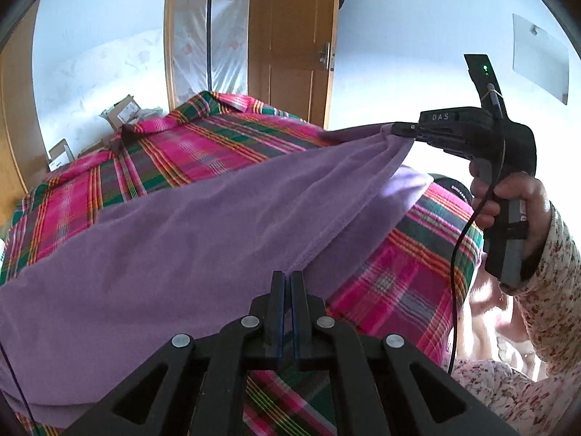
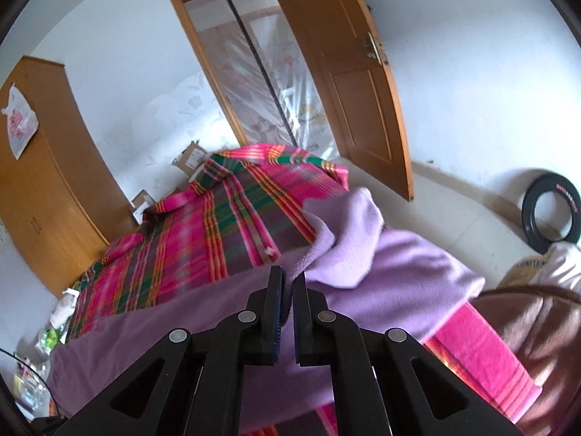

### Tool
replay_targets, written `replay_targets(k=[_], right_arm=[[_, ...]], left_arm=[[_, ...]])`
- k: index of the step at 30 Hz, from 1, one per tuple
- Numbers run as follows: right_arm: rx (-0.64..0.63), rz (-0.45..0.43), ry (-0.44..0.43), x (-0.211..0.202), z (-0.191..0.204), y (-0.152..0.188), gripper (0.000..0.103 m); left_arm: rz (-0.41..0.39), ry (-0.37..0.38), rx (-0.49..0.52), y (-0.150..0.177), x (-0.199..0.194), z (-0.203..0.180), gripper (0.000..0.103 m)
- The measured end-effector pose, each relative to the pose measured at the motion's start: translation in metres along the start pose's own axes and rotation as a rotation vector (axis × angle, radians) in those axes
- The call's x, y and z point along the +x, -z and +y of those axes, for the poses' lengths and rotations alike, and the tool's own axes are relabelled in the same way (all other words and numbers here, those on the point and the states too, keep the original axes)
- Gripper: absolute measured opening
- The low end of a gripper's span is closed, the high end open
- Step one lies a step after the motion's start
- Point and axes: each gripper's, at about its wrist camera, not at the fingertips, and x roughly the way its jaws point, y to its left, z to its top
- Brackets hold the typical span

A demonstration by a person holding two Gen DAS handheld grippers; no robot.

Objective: Fold clothes

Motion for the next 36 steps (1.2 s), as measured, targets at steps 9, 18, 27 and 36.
replay_targets(k=[9, 18, 27, 36], right_arm=[[0.031, 0.057, 0.033, 0.009, -0.021, 0.023, 0.005], [0.046, 0.097, 0.070, 0.014, -0.038, 0.034, 0.004], [0.057, 0.127, 0.081, 0.017, -0.043, 0.040, 0.004], [0.071, 0.155, 0.071, 0.018, -0.048, 0.043, 0.009]], left_arm=[[0.061, -0.009, -0.011, 0.011, 0.017, -0.003, 0.003], [0.089, -0.016, -0.009, 0.015, 0.023, -0.004, 0.003], [0.111, -0.003, -0.008, 0.016, 0.027, -0.005, 0.005], [0.159, 0.092, -0.009, 0.014, 0.028, -0.006, 0.011]])
